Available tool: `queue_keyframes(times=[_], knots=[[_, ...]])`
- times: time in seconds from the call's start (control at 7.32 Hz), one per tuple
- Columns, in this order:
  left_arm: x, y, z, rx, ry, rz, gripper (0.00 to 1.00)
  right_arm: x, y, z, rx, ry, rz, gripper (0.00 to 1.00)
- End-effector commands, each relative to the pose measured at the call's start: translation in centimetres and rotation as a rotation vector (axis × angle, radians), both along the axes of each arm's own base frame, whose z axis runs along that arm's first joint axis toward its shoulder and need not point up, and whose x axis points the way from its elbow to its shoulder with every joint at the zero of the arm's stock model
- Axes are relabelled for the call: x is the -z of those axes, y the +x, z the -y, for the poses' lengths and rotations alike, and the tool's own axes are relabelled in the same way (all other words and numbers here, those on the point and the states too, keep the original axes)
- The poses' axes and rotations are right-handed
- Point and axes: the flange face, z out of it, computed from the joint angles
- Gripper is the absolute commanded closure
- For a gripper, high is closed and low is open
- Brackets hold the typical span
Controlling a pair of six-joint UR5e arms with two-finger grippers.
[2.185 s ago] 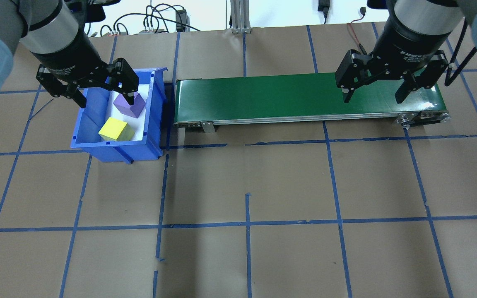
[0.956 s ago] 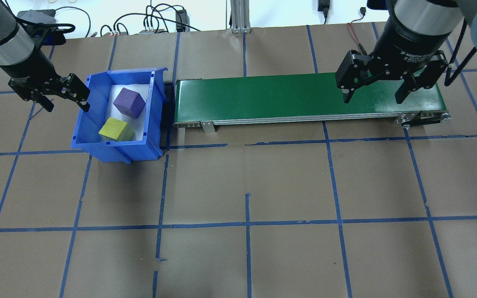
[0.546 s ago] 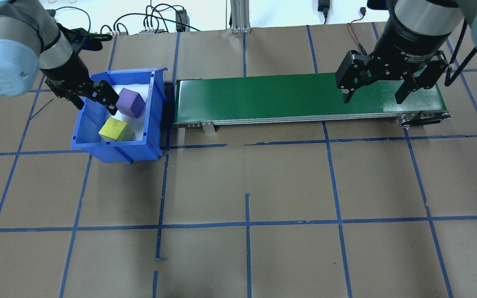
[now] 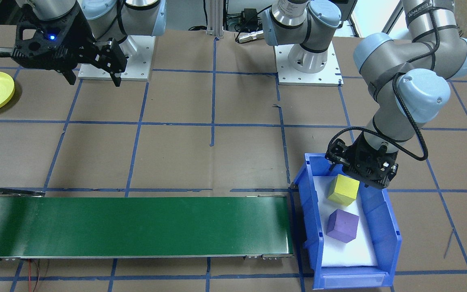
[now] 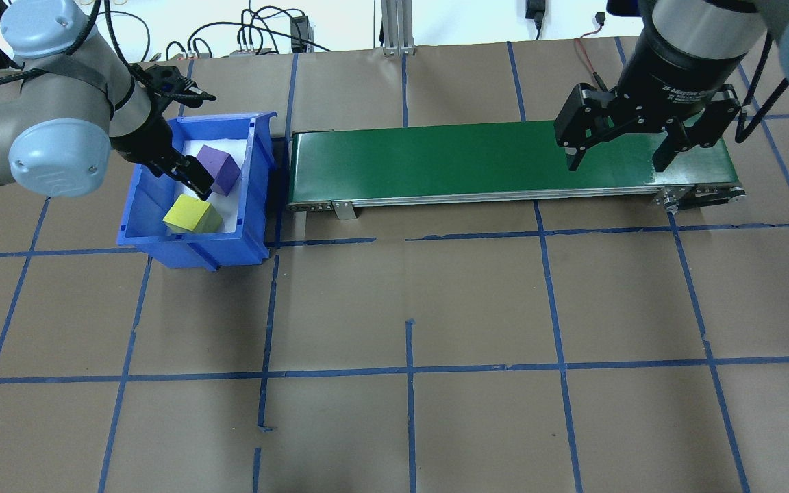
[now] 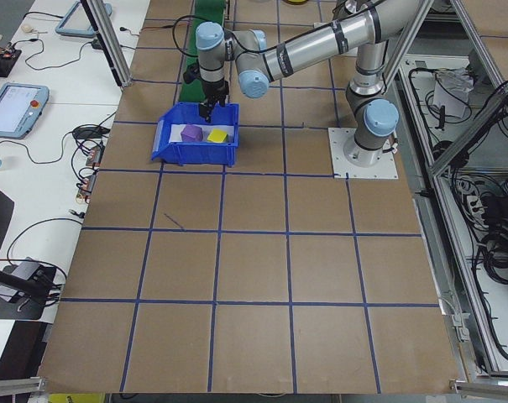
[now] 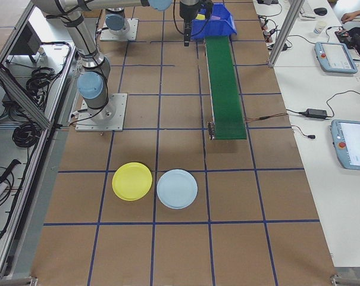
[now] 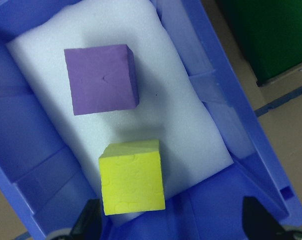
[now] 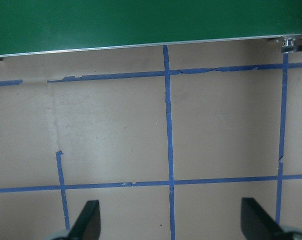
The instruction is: Move block left to right into plate
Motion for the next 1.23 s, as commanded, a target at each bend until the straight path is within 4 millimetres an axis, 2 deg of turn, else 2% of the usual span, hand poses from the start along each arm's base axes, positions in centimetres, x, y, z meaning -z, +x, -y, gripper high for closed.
queue_keyframes(times=[0.0, 0.41, 0.68, 0.96, 1.09], knots=[[2.2, 1.6, 0.4, -0.019, 0.032, -0.006, 0.00, 0.0, 0.0, 0.0, 0.000, 0.000, -0.001, 0.00], [4.3, 1.3, -0.3, -0.022, 0.069, -0.029, 0.00, 0.0, 0.0, 0.0, 0.000, 0.000, 0.000, 0.00], [5.8, 1.5, 0.2, -0.024, 0.064, -0.028, 0.00, 0.0, 0.0, 0.0, 0.000, 0.000, 0.000, 0.00], [5.6, 1.8, 1.1, -0.019, 0.033, -0.010, 0.02, 0.0, 0.0, 0.0, 0.000, 0.000, 0.000, 0.00], [6.1, 1.9, 1.3, -0.019, 0.041, -0.010, 0.02, 0.0, 0.0, 0.0, 0.000, 0.000, 0.000, 0.00]])
